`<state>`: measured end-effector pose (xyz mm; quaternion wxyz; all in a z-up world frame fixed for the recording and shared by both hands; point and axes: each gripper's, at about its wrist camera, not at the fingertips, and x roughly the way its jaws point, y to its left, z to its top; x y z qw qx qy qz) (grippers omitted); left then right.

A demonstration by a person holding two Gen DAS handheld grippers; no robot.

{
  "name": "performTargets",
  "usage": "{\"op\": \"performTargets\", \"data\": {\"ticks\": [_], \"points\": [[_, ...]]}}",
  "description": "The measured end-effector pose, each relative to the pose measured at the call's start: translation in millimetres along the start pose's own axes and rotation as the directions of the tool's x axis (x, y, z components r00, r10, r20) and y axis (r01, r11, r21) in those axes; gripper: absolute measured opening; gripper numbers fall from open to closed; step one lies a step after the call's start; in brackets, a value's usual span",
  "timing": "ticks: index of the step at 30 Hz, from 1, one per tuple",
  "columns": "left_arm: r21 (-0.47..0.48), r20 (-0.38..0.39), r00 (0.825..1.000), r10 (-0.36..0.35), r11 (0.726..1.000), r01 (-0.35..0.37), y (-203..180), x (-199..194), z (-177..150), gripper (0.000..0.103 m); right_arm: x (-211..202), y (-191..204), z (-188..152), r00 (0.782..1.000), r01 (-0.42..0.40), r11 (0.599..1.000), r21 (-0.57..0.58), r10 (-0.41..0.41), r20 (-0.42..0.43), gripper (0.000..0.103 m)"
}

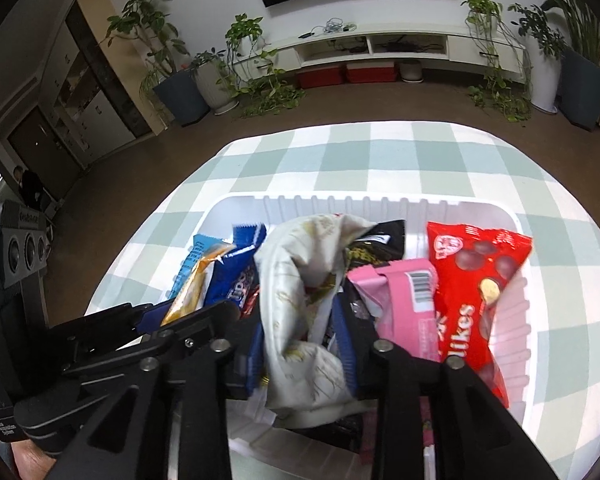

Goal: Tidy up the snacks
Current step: 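Carry both packets to the tray and release them among the others, then withdraw both open tools from the tray toward the remaining snacks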

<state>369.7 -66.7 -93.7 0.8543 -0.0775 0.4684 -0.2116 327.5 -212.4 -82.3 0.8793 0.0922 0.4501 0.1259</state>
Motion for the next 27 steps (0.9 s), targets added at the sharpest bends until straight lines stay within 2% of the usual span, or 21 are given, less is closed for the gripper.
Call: {"op": "performTargets", "data": {"ticks": [3,10,16,19,22,24,27], "points": [[0.001,-0.002,1.000,0.000,1.000,0.000,-2.4,-0.4,-0.6,0.032,-5.3,-2.2,-1.4,1.000,-0.001,1.000,0.005,0.001,0.009,0.039],[-0.001,0.004,1.000,-0.004,1.000,0.004,-8.2,-12.4,-5.1,0.051,-24.8,-4.4,-5.7,0.999,-0.011,1.000,0.015,0.010,0.037,0.042],[0.017,0.008,1.000,0.000,1.000,0.000,-15.6,-23.7,-12.6,0.063,-44.0,-2.4,-12.4,0.998,-0.021,1.000,0.014,0.020,0.061,0.043],[0.022,0.013,1.000,0.003,1.000,-0.004,-18.5,-31.6,-17.2,0.064,-54.3,-1.4,-16.6,0.997,-0.028,0.999,0.019,0.027,0.075,0.046],[0.030,0.026,1.000,0.012,0.999,-0.012,-22.4,-46.5,-24.4,0.065,-68.2,-0.6,-22.9,0.995,-0.031,0.999,0.027,0.029,0.098,0.054],[0.039,0.040,0.999,0.014,0.999,-0.015,-24.4,-58.5,-29.7,0.073,-79.2,-1.6,-29.1,0.993,-0.031,0.999,0.038,0.027,0.114,0.066],[0.063,0.072,0.997,0.010,0.998,-0.015,-26.9,-83.2,-41.7,0.082,-98.7,-6.0,-42.9,0.990,-0.051,0.996,0.070,0.041,0.134,0.078]]}}
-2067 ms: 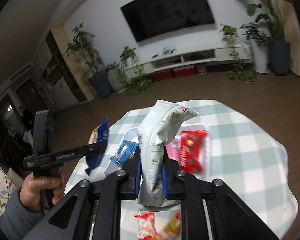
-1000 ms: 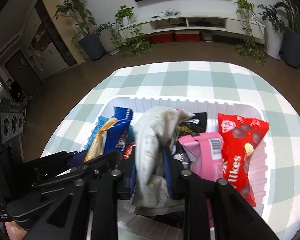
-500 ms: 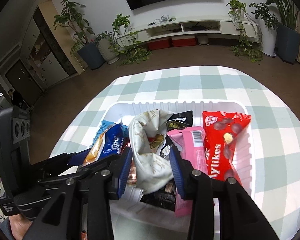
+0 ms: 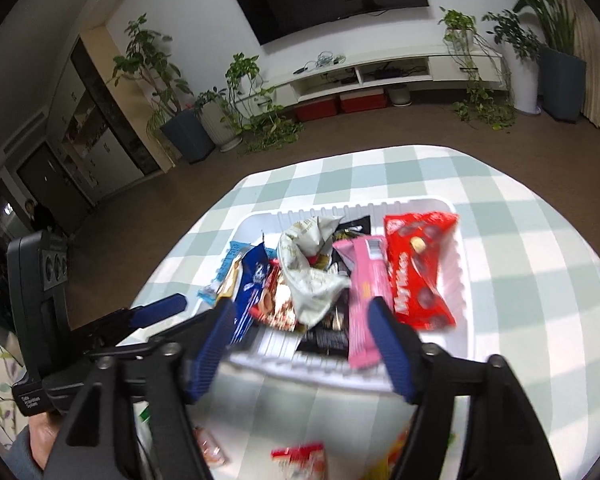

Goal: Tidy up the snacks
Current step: 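Withdraw both open tools from the tray toward the remaining snacks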

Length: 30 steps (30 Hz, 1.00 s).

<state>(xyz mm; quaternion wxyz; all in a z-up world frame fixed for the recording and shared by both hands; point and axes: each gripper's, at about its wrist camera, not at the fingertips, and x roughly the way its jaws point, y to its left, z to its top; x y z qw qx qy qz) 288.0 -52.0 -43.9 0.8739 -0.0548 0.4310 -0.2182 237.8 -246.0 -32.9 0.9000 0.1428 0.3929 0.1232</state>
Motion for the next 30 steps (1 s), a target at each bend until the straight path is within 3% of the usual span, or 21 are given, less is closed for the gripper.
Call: {"op": "performTargets", "data": {"ticks": [4,11,14,21,23,25,27,30], "points": [[0.015,0.026,1.000,-0.011,1.000,0.010,1.9,-38.2,-23.1,0.094,-31.9,-7.6,-20.8,1.000,-0.012,0.999,0.037,0.011,0.025,0.084],[0.019,0.028,1.000,-0.005,1.000,0.005,13.2,-94.6,-81.9,0.101,-79.9,-21.7,-91.6,0.999,-0.016,0.995,0.102,0.011,0.053,0.087],[-0.003,-0.012,1.000,-0.004,1.000,0.004,14.9,-109.8,-118.0,0.101,-91.4,-25.7,-127.5,0.999,-0.004,0.991,0.133,-0.002,0.042,0.087],[0.093,-0.143,0.988,0.060,0.995,-0.047,-11.2,-96.9,-185.0,0.100,-95.1,-24.8,-184.8,1.000,0.017,0.987,0.161,-0.018,0.008,0.087],[0.127,-0.152,0.985,0.087,0.990,-0.068,-17.1,-92.2,-189.2,0.099,-94.8,-19.8,-192.2,1.000,0.025,0.990,0.137,-0.025,-0.001,0.087],[0.150,-0.161,0.981,0.103,0.985,-0.079,-19.8,-89.8,-190.3,0.092,-96.2,-16.8,-196.1,1.000,0.021,0.992,0.128,-0.021,0.002,0.086],[0.142,-0.164,0.981,0.102,0.987,-0.079,-17.7,-88.8,-186.4,0.086,-97.9,-14.4,-197.2,1.000,0.014,0.992,0.125,-0.015,0.007,0.086],[0.122,-0.141,0.985,0.101,0.989,-0.083,-6.8,-96.1,-175.6,0.085,-100.6,-7.1,-195.5,1.000,0.007,0.995,0.101,-0.008,0.008,0.086]]}}
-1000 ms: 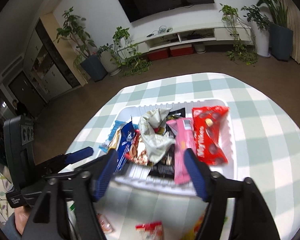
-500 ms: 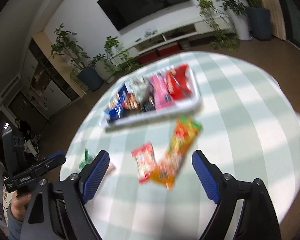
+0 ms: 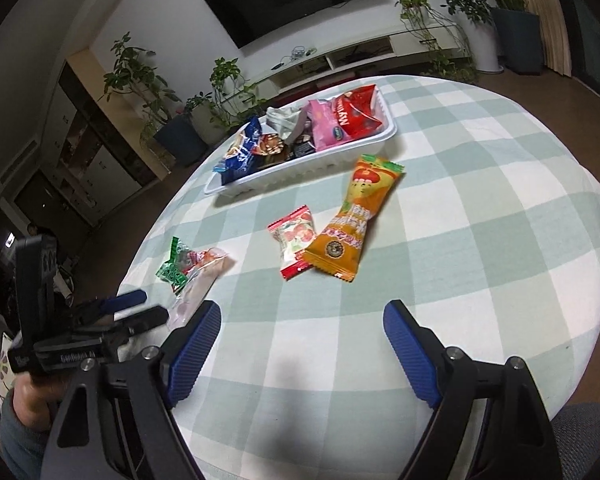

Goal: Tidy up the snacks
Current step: 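Withdraw both open tools from the tray toward the remaining snacks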

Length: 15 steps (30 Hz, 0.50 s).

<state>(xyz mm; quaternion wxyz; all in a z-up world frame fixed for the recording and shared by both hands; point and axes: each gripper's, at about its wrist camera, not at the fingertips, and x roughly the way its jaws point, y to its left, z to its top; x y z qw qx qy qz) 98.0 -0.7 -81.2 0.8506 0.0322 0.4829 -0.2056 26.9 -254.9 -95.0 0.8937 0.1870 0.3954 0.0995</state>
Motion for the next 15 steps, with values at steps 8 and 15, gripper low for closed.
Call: {"op": "performTargets", "data": {"ticks": [8,15], "points": [[0.352,-0.015,1.000,0.020,0.936,-0.014,15.8,-7.3,42.3,0.085,10.6,16.1,-7.6,0.998,-0.036,0.999,-0.037,0.034,-0.052,0.084],[0.680,-0.100,0.991,0.091,0.733,0.001,4.8,19.7,56.0,0.085,16.8,19.7,-8.3,0.996,-0.045,0.998,-0.038,0.042,-0.081,0.084]]}}
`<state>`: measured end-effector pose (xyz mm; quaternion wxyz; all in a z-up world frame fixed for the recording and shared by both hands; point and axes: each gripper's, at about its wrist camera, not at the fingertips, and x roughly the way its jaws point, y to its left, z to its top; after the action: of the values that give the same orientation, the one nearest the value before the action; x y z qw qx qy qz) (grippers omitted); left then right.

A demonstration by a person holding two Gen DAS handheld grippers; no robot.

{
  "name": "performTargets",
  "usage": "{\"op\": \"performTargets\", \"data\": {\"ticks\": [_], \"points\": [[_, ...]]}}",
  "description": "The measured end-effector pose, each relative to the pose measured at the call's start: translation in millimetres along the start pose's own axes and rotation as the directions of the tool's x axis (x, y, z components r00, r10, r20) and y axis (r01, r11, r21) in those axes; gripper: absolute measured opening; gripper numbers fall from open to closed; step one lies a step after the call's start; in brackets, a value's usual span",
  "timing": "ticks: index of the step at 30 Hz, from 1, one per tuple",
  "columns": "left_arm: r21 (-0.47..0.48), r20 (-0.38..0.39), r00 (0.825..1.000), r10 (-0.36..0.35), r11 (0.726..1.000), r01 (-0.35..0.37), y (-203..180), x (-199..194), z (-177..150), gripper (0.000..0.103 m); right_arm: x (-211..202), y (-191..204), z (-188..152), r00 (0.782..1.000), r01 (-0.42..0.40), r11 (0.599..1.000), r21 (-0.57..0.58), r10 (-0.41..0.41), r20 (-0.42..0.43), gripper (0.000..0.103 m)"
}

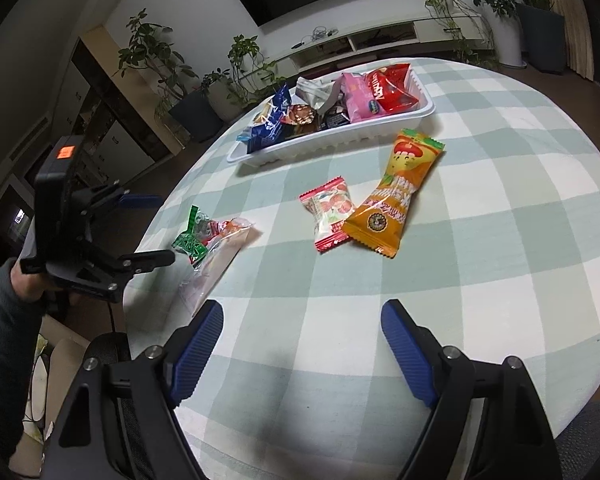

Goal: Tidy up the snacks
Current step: 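Withdraw both open tools from the tray toward the remaining snacks, then grasp the green pack with the left tool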

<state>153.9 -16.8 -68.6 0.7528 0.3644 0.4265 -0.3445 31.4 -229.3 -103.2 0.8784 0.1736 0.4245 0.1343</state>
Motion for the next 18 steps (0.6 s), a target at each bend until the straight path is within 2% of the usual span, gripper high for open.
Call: {"op": "performTargets", "data": {"ticks": [2,4,9,11,13,18], "points": [[0.021,-0.016,1.000,0.001,1.000,0.000,5.2,8.7,4.1,0.085,3.4,2.5,-0.1,1.000,-0.007,1.000,0.002,0.007,-0.011,0.084],[0.048,-0.014,0.999,-0.031,0.998,0.032,8.1,16.8,7.5,0.085,8.1,6.0,-1.0,1.000,-0.014,1.000,-0.007,0.014,-0.025,0.084],[0.223,-0.075,0.996,-0.044,0.973,0.060,0.1,35.8,10.8,0.086,16.9,8.5,-4.4,0.998,-0.025,1.000,-0.013,0.024,-0.060,0.084],[0.257,-0.105,0.993,-0.045,0.964,0.071,2.3,44.6,10.1,0.086,20.4,6.8,-4.7,0.997,-0.026,1.000,-0.003,0.026,-0.072,0.084],[0.248,-0.138,0.988,-0.067,0.964,0.100,8.1,53.1,8.9,0.086,23.8,5.5,-5.2,0.996,-0.025,1.000,0.002,0.026,-0.082,0.084],[0.160,-0.166,0.967,-0.193,0.962,0.220,21.6,53.2,-2.5,0.086,26.1,5.0,-6.1,0.996,-0.025,1.000,-0.002,0.024,-0.089,0.084]]}}
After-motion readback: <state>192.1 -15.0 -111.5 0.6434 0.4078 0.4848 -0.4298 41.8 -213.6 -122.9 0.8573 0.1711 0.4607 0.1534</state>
